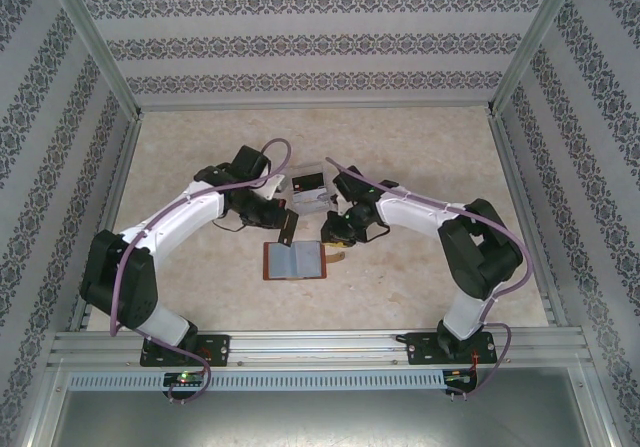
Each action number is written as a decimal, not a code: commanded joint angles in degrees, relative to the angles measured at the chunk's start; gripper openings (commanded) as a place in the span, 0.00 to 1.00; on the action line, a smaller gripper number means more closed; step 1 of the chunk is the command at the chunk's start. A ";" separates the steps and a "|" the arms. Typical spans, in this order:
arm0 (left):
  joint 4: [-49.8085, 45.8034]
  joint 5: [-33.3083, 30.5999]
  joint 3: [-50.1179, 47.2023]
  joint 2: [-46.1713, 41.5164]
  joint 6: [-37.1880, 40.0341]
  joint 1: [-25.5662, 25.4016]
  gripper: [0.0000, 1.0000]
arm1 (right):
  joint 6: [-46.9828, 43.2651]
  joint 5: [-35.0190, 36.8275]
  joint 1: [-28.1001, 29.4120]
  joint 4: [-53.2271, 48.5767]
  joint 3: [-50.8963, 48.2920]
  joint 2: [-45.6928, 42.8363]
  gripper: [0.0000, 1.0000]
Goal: Take the credit cards out of the card holder
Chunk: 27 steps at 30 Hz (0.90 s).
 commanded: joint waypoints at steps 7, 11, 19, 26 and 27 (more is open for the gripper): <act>-5.39 -3.27 7.07 0.35 26.70 0.58 0.00 | -2.93 1.41 -3.22 -3.26 -1.47 -3.34 0.24; -7.62 -1.83 10.59 1.45 36.61 0.60 0.00 | -3.84 1.54 -4.25 -4.20 -1.18 -3.70 0.24; -15.99 -5.64 23.17 12.63 49.44 0.57 0.00 | -4.57 2.24 -6.06 -5.39 -1.73 -5.67 0.24; -18.69 -9.44 34.29 21.76 55.25 0.59 0.00 | -5.10 2.49 -7.29 -6.01 -2.48 -7.02 0.24; -18.64 -9.83 35.93 23.11 55.75 0.66 0.00 | -5.10 2.40 -7.30 -6.06 -2.54 -7.04 0.24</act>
